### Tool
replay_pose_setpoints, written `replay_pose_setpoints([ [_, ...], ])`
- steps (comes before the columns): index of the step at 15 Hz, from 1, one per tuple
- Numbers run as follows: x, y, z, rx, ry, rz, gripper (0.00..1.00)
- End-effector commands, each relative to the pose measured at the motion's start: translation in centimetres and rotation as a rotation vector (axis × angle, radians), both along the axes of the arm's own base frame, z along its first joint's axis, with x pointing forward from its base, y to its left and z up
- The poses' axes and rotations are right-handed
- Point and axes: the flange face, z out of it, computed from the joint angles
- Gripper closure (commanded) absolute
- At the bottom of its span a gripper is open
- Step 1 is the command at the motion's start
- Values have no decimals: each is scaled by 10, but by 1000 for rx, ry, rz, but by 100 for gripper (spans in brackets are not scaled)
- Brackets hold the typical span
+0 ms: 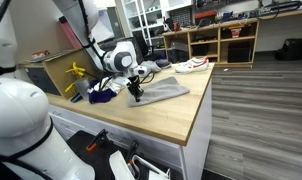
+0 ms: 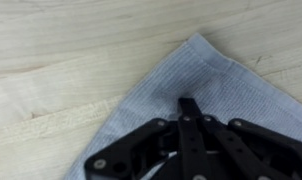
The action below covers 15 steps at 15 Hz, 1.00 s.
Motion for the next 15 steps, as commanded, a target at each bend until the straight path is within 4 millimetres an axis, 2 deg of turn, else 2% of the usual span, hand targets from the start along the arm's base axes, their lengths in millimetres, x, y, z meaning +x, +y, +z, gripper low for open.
replay_pose_setpoints([
  [1,-14,3,-12,-12,26,-5,100],
  [4,-24,8,-8,10,46,14,100],
  [11,-65,31,0,93,112,88,100],
  [13,-71,33,4,92,102,94,100],
  [14,-71,33,9,85,88,97,74],
  [15,-70,31,14,78,73,97,73],
])
